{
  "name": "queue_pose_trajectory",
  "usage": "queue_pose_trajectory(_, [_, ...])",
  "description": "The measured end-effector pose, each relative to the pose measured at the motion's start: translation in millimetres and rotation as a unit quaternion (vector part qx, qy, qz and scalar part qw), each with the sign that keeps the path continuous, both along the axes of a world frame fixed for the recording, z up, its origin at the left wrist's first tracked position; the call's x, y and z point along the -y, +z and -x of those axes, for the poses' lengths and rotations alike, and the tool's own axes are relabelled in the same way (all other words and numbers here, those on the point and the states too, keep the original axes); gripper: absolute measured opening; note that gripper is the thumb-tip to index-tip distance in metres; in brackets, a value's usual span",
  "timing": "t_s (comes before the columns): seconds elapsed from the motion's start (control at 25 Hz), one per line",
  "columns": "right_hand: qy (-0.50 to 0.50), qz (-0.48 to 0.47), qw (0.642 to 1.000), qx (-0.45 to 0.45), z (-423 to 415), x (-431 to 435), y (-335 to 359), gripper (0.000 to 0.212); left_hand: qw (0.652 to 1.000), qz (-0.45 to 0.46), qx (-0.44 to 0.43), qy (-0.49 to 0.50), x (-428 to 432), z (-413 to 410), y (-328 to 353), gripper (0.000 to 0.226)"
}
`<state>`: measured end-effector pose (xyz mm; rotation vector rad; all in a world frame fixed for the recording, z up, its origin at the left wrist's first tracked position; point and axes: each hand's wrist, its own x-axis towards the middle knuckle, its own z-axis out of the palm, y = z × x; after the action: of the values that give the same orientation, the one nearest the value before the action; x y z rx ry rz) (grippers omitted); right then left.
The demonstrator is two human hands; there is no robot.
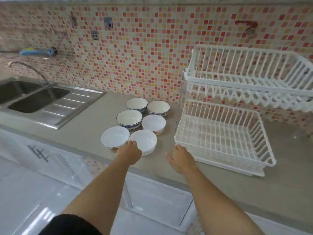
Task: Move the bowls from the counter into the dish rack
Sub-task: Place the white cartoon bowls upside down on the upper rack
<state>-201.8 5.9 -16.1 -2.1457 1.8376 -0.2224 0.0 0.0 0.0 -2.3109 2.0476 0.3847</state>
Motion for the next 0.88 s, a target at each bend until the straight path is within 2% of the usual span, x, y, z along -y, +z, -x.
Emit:
queue_pose_trajectory(0.16, [-0.037,-0.059,0.996,0.046,-35.1,31.5,-31.2,0.055,0.996,0.014,-0.053,0.067,21.9,-20.1,-35.8,0.046])
queue_pose_trajectory(0.32, [-0.094,-0.117,0.977,0.155,-62.1,66.0,-51.1,0.065,0.981,0.04,-0.143,0.122,42.8,-24.6,-67.0,0.043])
queue_pose_trajectory(0.4, [-0.12,-0.146,0.964,0.188,-73.7,80.6,-63.1,0.065,0.963,0.048,-0.204,0.17,48.2,-22.0,-79.1,0.043])
queue_pose_trajectory(0.56, [-0.159,-0.176,0.938,0.252,-91.3,93.1,-88.9,0.051,0.907,0.057,-0.339,0.244,49.2,-13.5,-91.0,0.039])
queue_pose_trajectory(0.68, [-0.206,-0.188,0.908,0.314,-92.1,85.0,-104.9,0.055,0.89,0.055,-0.38,0.244,42.7,-14.1,-89.2,0.058])
queue_pose_trajectory(0.76, [-0.211,-0.185,0.902,0.329,-88.7,84.1,-103.7,0.053,0.88,0.076,-0.413,0.22,40.1,-18.1,-80.1,0.07])
queue_pose_trajectory(0.88, [-0.213,-0.136,0.899,0.356,-90.1,86.6,-60.2,0.035,0.855,0.165,-0.467,0.155,47.1,-30.2,-51.1,0.06])
